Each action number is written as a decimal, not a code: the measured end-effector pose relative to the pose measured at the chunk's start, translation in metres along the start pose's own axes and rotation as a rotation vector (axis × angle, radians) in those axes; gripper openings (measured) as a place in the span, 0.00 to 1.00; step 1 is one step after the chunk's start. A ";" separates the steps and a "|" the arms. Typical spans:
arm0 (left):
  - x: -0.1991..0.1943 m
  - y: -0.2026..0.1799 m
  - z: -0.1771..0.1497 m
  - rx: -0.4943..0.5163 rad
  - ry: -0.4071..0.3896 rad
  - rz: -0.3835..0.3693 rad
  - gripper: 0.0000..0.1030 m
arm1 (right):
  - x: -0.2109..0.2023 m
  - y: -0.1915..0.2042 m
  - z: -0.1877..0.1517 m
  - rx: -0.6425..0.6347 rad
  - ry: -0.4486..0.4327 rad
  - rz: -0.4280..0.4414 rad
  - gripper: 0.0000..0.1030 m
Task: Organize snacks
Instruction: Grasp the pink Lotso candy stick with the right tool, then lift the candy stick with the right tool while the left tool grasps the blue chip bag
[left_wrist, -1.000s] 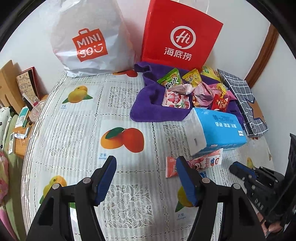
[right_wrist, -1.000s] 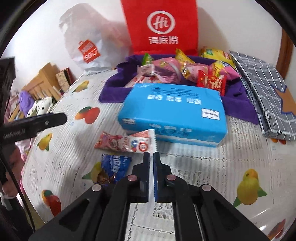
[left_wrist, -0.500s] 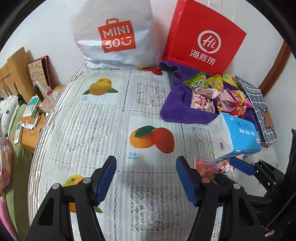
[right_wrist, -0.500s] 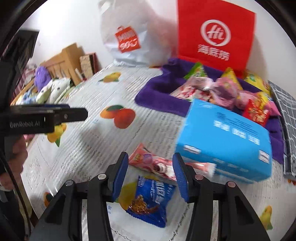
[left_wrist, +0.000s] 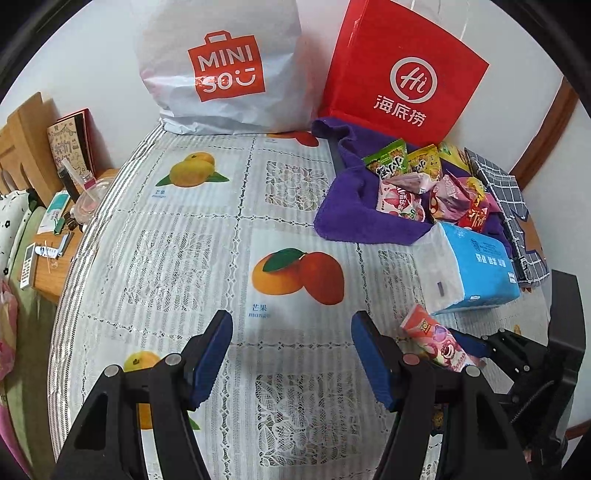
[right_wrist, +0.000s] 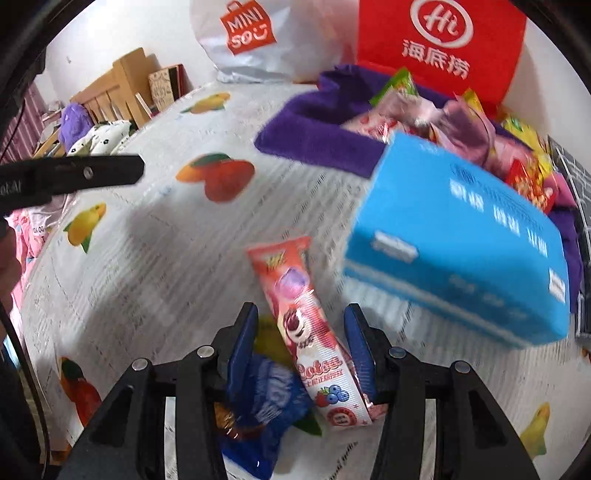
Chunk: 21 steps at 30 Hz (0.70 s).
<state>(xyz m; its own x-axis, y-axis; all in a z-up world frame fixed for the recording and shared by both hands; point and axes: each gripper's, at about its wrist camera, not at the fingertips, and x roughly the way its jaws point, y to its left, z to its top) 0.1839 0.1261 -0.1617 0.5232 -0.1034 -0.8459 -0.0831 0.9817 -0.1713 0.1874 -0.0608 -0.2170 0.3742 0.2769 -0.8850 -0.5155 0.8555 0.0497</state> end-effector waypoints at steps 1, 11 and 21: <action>0.000 0.000 0.000 -0.001 0.000 0.000 0.63 | -0.001 0.000 -0.001 0.001 0.003 0.001 0.48; -0.007 0.001 -0.004 0.000 -0.011 0.007 0.63 | 0.004 0.006 0.007 0.012 -0.036 -0.054 0.24; -0.014 0.004 -0.010 -0.011 -0.011 0.014 0.63 | -0.036 0.009 -0.001 0.038 -0.120 -0.061 0.22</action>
<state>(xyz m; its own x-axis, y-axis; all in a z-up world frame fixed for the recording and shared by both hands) 0.1678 0.1299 -0.1559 0.5312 -0.0873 -0.8428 -0.1001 0.9812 -0.1648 0.1686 -0.0635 -0.1852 0.4949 0.2723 -0.8252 -0.4598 0.8878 0.0172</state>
